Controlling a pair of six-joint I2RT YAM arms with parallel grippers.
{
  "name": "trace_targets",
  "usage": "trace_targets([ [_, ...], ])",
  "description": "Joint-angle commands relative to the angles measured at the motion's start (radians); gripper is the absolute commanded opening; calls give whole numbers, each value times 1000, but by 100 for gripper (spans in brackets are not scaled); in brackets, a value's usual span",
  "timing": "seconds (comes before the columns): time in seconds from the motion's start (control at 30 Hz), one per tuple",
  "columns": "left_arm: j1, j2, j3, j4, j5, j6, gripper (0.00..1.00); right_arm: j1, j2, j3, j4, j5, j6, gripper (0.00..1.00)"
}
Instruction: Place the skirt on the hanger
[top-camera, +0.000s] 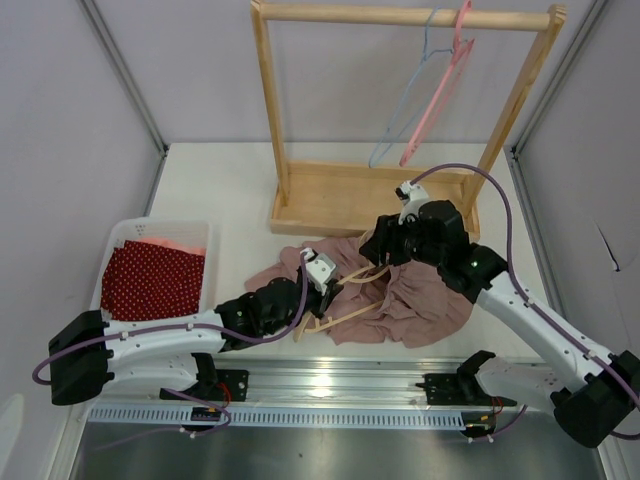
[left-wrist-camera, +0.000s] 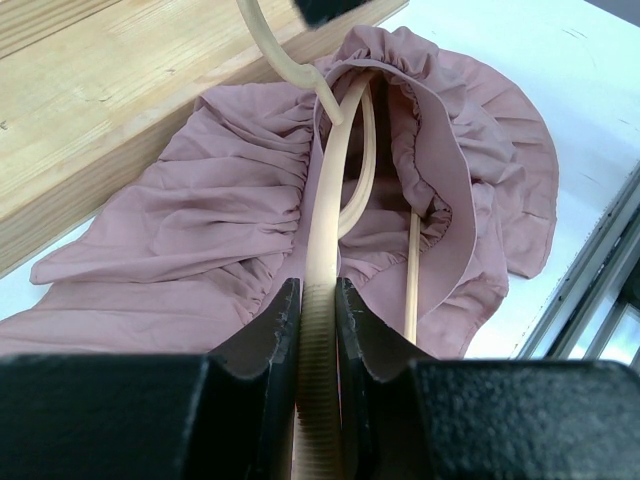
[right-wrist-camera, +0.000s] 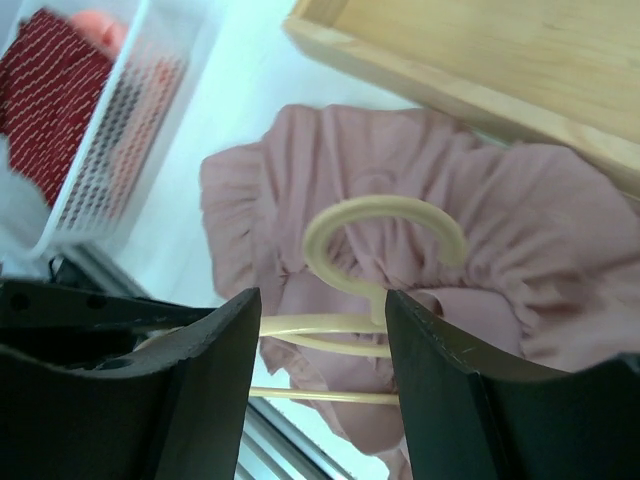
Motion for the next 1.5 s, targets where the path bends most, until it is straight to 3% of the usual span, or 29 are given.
trace_targets([
  [0.0, -6, 5, 21, 35, 22, 9, 0, -28, 9, -14, 125, -217, -87, 59],
  [0.33, -7, 17, 43, 17, 31, 21, 0, -36, 39, -76, 171, -210, -121, 59],
  [0.97, -7, 26, 74, -23, 25, 38, 0, 27, 56, -212, 336, 31, -142, 63],
  [1.33, -7, 49, 101, -24, 7, 44, 0, 105, 87, -214, 345, 181, -147, 52],
  [1.47, -9, 51, 107, -32, -16, 40, 0, 116, 87, -220, 343, 221, -141, 36],
])
